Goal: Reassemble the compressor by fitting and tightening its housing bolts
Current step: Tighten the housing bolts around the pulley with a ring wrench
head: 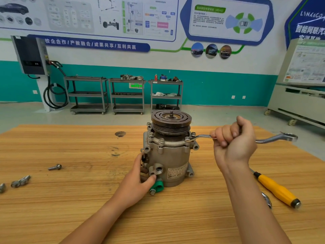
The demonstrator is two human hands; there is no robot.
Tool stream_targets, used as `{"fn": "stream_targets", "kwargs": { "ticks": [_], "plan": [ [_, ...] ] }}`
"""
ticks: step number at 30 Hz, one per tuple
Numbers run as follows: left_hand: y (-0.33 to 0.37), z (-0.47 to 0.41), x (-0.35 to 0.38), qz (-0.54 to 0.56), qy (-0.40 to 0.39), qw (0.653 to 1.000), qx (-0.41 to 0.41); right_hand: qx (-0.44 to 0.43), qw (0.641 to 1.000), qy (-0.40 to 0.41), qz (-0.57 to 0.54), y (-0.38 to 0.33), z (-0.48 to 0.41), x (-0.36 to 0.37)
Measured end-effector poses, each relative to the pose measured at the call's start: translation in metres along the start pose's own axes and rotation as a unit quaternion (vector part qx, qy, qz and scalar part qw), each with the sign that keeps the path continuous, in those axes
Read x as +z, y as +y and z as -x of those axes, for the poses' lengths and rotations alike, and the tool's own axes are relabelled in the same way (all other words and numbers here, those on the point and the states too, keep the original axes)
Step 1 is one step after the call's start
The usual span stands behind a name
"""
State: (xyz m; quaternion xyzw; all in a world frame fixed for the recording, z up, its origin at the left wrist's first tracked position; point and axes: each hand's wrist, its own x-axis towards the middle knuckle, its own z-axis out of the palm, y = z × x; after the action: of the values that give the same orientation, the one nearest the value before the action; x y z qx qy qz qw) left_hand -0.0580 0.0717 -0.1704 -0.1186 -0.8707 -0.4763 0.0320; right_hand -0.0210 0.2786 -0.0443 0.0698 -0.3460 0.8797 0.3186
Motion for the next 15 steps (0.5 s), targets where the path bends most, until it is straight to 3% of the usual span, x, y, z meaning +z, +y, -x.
{"fn": "stream_targets", "kwargs": {
  "ticks": [3,5,6,7,9,11,15],
  "plan": [
    [0.0,0.0,-0.001,-0.008,-0.006,1.0,-0.003,-0.04,0.998,-0.003,0.04,0.005,0.012,-0.003],
    [0.001,0.001,-0.001,-0.011,-0.011,1.0,-0.002,-0.04,0.986,-0.04,0.155,0.02,0.026,-0.003],
    [0.002,0.002,-0.002,-0.01,-0.014,1.0,0.002,-0.074,0.961,-0.078,0.256,0.03,0.037,0.002],
    [0.003,0.002,-0.002,-0.006,-0.014,1.0,0.009,-0.188,0.917,-0.119,0.332,0.044,0.049,0.006],
    [0.003,0.002,-0.003,0.005,-0.015,0.999,0.037,-0.387,0.802,-0.194,0.411,0.071,0.068,0.02],
    [0.004,0.003,-0.003,0.001,-0.014,0.998,0.06,-0.426,0.739,-0.209,0.479,0.095,0.071,0.039],
    [-0.001,0.001,-0.002,-0.01,0.001,0.998,0.06,-0.45,0.669,-0.171,0.566,0.102,0.061,0.058]
  ]
}}
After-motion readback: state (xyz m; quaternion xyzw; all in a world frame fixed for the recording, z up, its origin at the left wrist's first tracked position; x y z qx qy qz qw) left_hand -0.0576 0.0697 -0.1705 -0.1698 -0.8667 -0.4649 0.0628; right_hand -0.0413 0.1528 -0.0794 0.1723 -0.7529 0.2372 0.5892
